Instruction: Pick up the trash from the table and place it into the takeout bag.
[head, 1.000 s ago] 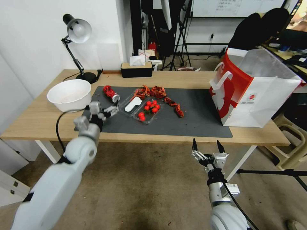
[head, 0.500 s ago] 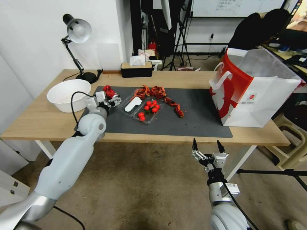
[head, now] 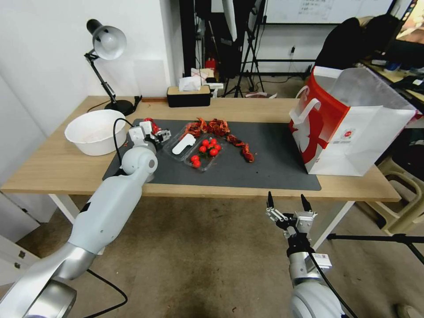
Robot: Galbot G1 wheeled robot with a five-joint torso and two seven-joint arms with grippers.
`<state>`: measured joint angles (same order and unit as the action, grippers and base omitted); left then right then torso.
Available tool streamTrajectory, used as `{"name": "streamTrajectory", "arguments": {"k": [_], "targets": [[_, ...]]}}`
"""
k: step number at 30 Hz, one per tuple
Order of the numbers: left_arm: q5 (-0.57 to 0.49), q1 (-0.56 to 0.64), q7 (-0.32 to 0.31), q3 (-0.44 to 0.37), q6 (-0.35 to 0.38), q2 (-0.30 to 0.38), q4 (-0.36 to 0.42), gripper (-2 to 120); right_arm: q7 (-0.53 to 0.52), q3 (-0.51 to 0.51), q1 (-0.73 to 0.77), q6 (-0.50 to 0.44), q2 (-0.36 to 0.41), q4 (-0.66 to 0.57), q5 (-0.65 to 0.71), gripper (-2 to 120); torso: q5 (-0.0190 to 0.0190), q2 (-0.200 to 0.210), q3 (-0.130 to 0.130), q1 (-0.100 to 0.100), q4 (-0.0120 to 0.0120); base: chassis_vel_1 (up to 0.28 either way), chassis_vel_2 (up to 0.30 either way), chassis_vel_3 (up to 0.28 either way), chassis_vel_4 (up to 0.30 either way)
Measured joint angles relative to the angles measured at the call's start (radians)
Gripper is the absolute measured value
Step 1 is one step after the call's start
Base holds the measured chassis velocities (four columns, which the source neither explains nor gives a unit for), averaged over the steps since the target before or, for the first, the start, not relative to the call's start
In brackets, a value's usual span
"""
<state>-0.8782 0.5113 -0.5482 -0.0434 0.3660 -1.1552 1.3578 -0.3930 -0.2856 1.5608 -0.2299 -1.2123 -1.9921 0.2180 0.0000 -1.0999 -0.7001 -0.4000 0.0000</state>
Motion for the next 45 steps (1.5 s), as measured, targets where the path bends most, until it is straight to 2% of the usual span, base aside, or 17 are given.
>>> {"name": "streamTrajectory", "arguments": {"k": [6, 9, 14, 20, 22, 32, 37, 39, 40, 42, 43, 45], "targets": [[0.01, -0.01, -0.002, 0.007, 0.001, -0.007, -0.026, 87, 0.0, 0.0, 0.001, 0.0, 0.0, 0.0, 0.0, 100, 0.0, 0.0, 0.0, 0.0, 0.0, 0.0, 0.0, 0.0, 0.0], [0.014, -0.017, -0.004, 0.01, 0.003, -0.012, -0.041, 75, -0.001, 0.0, 0.002, -0.001, -0.001, 0.0, 0.0, 100, 0.0, 0.0, 0.0, 0.0, 0.0, 0.0, 0.0, 0.0, 0.0], [0.029, -0.024, -0.005, 0.015, 0.003, -0.016, -0.06, 64, -0.001, 0.0, 0.003, -0.002, -0.001, 0.0, 0.0, 100, 0.0, 0.0, 0.0, 0.0, 0.0, 0.0, 0.0, 0.0, 0.0], [0.039, -0.027, -0.005, 0.018, 0.003, -0.017, -0.073, 56, -0.001, -0.001, 0.003, -0.003, -0.001, 0.0, 0.0, 100, 0.0, 0.0, 0.0, 0.0, 0.0, 0.0, 0.0, 0.0, 0.0], [0.044, -0.027, -0.005, 0.018, 0.002, -0.017, -0.079, 49, -0.001, -0.001, 0.003, -0.003, -0.001, 0.001, 0.0, 100, 0.0001, 0.0, 0.0, 0.0, 0.0, 0.0, 0.0, 0.0, 0.0], [0.066, -0.025, 0.003, 0.013, -0.006, -0.011, -0.089, 49, -0.001, 0.0, 0.003, -0.004, -0.002, 0.007, 0.0, 100, -0.0001, 0.0, 0.0, 0.0, -0.0001, 0.0, 0.0, 0.0, 0.0], [0.104, -0.021, 0.054, 0.023, -0.056, 0.0, -0.082, 49, -0.001, 0.001, 0.001, -0.004, -0.003, 0.008, 0.0, 100, -0.0003, 0.0, 0.0, 0.0, 0.0003, 0.0, 0.0, 0.0, 0.0], [0.115, -0.023, 0.116, 0.041, -0.13, 0.009, -0.065, 49, -0.001, 0.001, 0.001, -0.004, -0.005, 0.009, 0.0, 100, -0.0001, 0.0, 0.0, 0.0, 0.0, 0.0, 0.0, 0.0, 0.0], [0.115, -0.023, 0.116, 0.041, -0.13, 0.009, -0.065, 49, -0.001, 0.001, 0.001, -0.004, -0.005, 0.009, 0.0, 100, -0.0001, 0.0, 0.0, 0.0, 0.0, 0.0, 0.0, 0.0, 0.0], [0.125, -0.027, 0.195, 0.054, -0.192, 0.018, -0.045, 49, -0.001, 0.001, 0.001, -0.004, -0.006, 0.01, -0.001, 100, 0.0001, 0.0, 0.0, 0.0, -0.0001, 0.0, 0.0, 0.0, 0.0], [0.125, -0.027, 0.195, 0.054, -0.192, 0.018, -0.045, 49, -0.001, 0.001, 0.001, -0.004, -0.006, 0.01, -0.001, 100, 0.0001, 0.0, 0.0, 0.0, -0.0001, 0.0, 0.0, 0.0, 0.0], [0.129, -0.034, 0.265, 0.069, -0.252, 0.025, -0.033, 49, 0.0, 0.001, 0.002, -0.005, -0.006, 0.01, -0.001, 100, 0.0, 0.0, 0.0, 0.0, 0.0001, 0.0, 0.0, 0.0, 0.0]]}}
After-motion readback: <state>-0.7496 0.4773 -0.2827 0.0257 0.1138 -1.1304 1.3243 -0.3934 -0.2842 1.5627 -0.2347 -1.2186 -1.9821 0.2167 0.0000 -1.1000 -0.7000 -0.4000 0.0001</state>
